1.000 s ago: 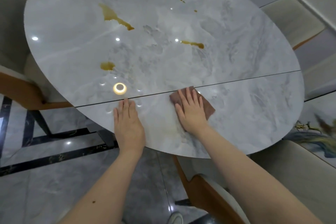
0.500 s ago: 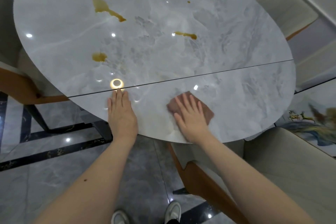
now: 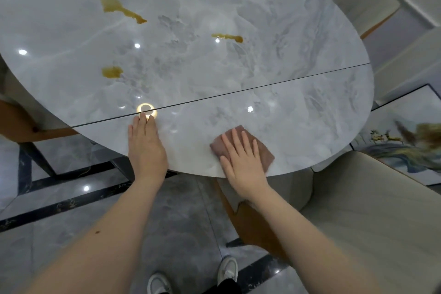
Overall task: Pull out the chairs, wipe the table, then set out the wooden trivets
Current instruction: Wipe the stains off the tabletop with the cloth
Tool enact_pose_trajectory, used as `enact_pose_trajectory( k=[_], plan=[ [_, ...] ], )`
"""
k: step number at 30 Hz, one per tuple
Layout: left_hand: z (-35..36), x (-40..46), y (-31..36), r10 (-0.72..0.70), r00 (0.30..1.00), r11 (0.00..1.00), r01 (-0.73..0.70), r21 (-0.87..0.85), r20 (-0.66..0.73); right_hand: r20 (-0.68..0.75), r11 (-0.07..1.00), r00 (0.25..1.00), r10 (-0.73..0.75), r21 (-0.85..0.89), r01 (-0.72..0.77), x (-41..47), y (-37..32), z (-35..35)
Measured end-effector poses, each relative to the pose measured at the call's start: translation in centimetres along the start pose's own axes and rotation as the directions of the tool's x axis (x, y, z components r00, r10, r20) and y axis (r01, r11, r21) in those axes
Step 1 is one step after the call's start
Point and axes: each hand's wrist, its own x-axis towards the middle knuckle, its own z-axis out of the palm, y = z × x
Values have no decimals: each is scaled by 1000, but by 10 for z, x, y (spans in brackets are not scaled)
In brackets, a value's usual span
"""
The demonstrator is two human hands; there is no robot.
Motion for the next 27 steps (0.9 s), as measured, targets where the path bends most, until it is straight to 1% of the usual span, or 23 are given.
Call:
enact_pose_trajectory(
  k=[2,3,5,6,7,9,11,12,14,16,18,23,25,27],
  plan=[
    [1,0,1,-2,1000,1000,2,10,-3,-7,990,990,143,10,-143,11,19,-3],
    [1,0,2,-3,1000,1000,3,17,1,-7,976,977,215,27,-215,22,17,-2],
    [0,0,3,-4,1000,1000,3,28,14,-35,943,944,329,62,-326,46,-6,0],
    [0,0,4,-1,1000,999,1,36,22,-39,937,938,344,74,-341,55,-22,1],
    [-1,0,4,3,1000,999,-4,48,29,-37,948,949,312,82,-308,62,-40,3],
    [-4,1,3,27,998,997,-31,71,53,-26,987,990,137,91,-134,57,-66,5],
    [-7,4,2,80,993,993,-87,84,82,-9,996,1000,-20,82,21,40,-65,4],
    [-8,6,3,108,989,989,-117,90,99,1,996,999,-43,73,43,33,-52,1],
    [-8,11,6,142,982,981,-157,117,129,13,999,1000,15,48,-15,23,-15,-3],
    [-7,15,12,137,979,976,-160,146,152,20,990,990,138,30,-139,22,22,-10],
    [-5,20,16,120,978,978,-147,150,171,22,972,972,232,34,-233,35,43,-14],
    [0,18,18,91,977,970,-131,205,194,-6,930,933,359,92,-357,100,42,-15],
    [0,19,19,81,979,968,-122,218,189,-18,926,930,366,100,-363,128,32,-18],
    [0,18,21,78,978,964,-124,236,194,-16,935,940,342,109,-338,148,16,-20]
  ],
)
